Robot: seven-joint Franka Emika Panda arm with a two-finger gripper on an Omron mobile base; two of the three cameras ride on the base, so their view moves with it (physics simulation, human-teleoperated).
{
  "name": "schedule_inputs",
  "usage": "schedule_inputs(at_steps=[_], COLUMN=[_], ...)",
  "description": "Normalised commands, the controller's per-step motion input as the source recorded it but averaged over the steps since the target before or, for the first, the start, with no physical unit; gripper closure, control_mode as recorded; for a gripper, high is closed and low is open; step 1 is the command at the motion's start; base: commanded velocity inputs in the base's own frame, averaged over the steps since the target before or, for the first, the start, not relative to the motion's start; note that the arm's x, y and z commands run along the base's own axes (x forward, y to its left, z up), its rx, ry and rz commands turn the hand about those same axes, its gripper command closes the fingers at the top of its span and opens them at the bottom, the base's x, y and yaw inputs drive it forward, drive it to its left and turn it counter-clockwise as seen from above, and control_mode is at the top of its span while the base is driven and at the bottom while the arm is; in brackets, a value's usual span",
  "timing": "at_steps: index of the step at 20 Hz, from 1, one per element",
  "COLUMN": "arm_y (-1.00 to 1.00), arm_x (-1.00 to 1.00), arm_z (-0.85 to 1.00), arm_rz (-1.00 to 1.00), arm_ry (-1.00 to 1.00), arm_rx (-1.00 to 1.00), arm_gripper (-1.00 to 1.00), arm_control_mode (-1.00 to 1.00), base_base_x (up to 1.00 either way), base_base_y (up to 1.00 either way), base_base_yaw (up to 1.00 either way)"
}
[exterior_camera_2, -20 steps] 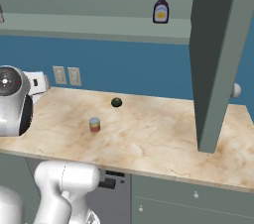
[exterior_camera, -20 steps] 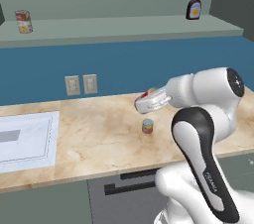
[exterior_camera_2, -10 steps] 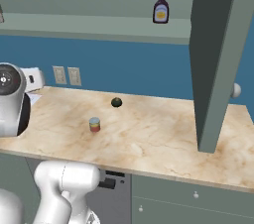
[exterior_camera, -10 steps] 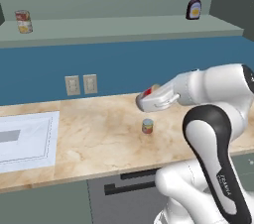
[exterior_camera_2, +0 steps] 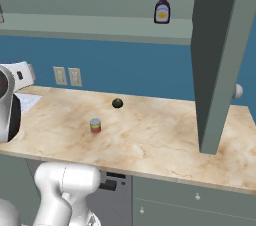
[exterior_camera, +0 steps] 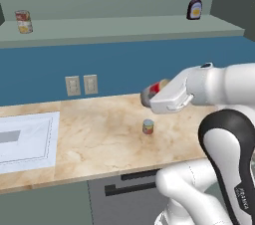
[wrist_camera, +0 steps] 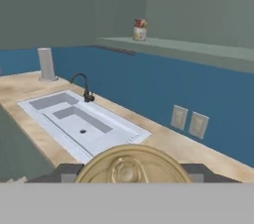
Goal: Pick the cans from the counter and place them in their designated side in the cabinet.
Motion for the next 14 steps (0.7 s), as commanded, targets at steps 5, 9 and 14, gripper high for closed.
schedule_inputs(at_steps=[5, 9, 14], arm_y=[0.00, 0.00, 0.00], arm_x=[-0.21, -0.21, -0.16], arm_z=[0.30, 0.33, 0.34], arm_rz=[0.00, 0.00, 0.01], arm_ry=[-0.10, -0.07, -0.03], arm_rx=[0.00, 0.00, 0.00], arm_gripper=[1.00, 1.00, 1.00], arm_control_mode=[-1.00, -1.00, -1.00], base_base_x=[0.00, 0.00, 0.00], base_base_y=[0.00, 0.00, 0.00], base_base_yaw=[0.00, 0.00, 0.00])
